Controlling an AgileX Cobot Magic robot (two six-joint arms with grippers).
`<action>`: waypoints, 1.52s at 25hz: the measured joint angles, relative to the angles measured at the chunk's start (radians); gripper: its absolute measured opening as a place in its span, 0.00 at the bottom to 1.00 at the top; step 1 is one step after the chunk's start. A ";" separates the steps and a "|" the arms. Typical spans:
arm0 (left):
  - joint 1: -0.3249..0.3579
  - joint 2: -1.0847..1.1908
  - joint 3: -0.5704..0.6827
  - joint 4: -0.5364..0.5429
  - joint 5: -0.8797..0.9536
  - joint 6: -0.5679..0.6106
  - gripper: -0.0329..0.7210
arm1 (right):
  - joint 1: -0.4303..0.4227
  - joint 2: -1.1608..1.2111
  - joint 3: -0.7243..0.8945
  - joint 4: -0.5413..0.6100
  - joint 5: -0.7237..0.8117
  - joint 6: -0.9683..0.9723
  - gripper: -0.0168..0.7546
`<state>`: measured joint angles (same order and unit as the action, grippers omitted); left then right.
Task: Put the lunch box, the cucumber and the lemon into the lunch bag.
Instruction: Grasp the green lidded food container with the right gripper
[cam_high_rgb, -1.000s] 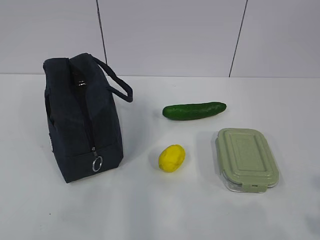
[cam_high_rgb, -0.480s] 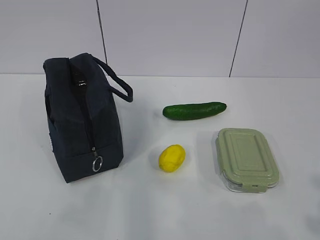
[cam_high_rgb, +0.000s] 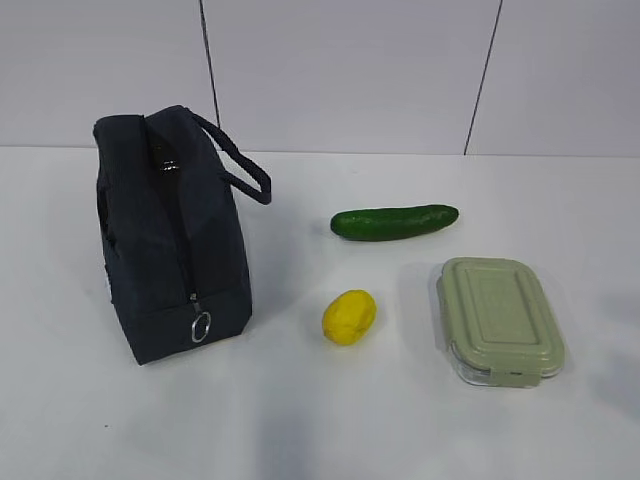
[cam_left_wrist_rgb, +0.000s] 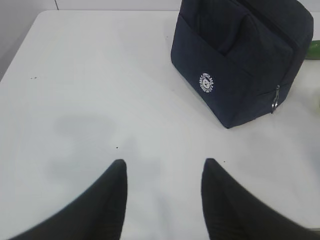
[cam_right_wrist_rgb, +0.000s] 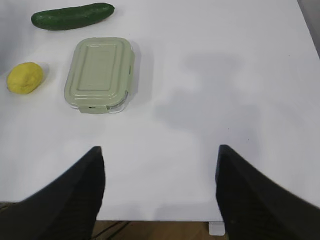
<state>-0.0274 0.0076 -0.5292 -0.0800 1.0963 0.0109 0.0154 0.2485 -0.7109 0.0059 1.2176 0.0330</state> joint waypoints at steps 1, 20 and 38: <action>0.000 0.000 0.000 0.000 0.000 0.000 0.50 | 0.023 0.005 -0.007 -0.018 0.000 0.000 0.72; -0.026 0.000 0.000 -0.025 0.000 0.000 0.51 | 0.212 0.210 -0.199 -0.110 0.009 0.087 0.72; -0.026 0.000 0.000 -0.025 0.000 0.000 0.51 | 0.163 0.721 -0.364 -0.006 -0.044 -0.040 0.72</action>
<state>-0.0531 0.0076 -0.5292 -0.1046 1.0963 0.0109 0.1786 0.9692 -1.0747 0.0000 1.1741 -0.0071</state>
